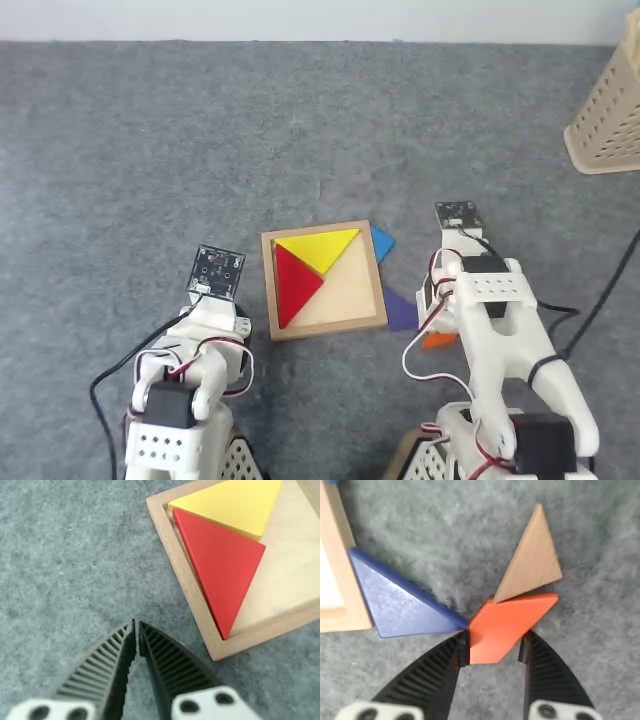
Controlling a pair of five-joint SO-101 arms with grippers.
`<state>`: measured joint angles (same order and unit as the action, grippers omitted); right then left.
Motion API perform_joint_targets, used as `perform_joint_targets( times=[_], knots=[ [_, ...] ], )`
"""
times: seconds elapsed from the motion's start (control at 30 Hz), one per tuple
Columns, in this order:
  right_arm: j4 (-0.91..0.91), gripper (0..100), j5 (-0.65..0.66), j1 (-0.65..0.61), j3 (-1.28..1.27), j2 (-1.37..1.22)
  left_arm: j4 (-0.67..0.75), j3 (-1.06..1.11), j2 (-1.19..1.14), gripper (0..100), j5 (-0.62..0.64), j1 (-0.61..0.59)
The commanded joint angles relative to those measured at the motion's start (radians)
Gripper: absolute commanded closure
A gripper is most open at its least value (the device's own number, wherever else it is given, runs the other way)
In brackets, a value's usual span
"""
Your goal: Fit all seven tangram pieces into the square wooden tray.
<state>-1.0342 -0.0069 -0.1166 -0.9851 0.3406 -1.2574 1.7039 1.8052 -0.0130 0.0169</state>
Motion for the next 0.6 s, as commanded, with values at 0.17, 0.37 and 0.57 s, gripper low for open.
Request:
perform_joint_targets(
  times=[0.17,0.37,0.57],
  knots=[
    [0.056,81.8,0.008,-0.041,0.023,0.022,-0.006,-0.019,0.02,99,0.006,0.0],
    [0.053,81.8,0.086,0.018,0.143,-0.085,-0.006,-0.019,0.02,99,0.006,0.0],
    [0.051,82.1,0.16,0.039,0.307,-0.314,-0.006,-0.019,0.02,99,0.006,0.0]
  ],
)
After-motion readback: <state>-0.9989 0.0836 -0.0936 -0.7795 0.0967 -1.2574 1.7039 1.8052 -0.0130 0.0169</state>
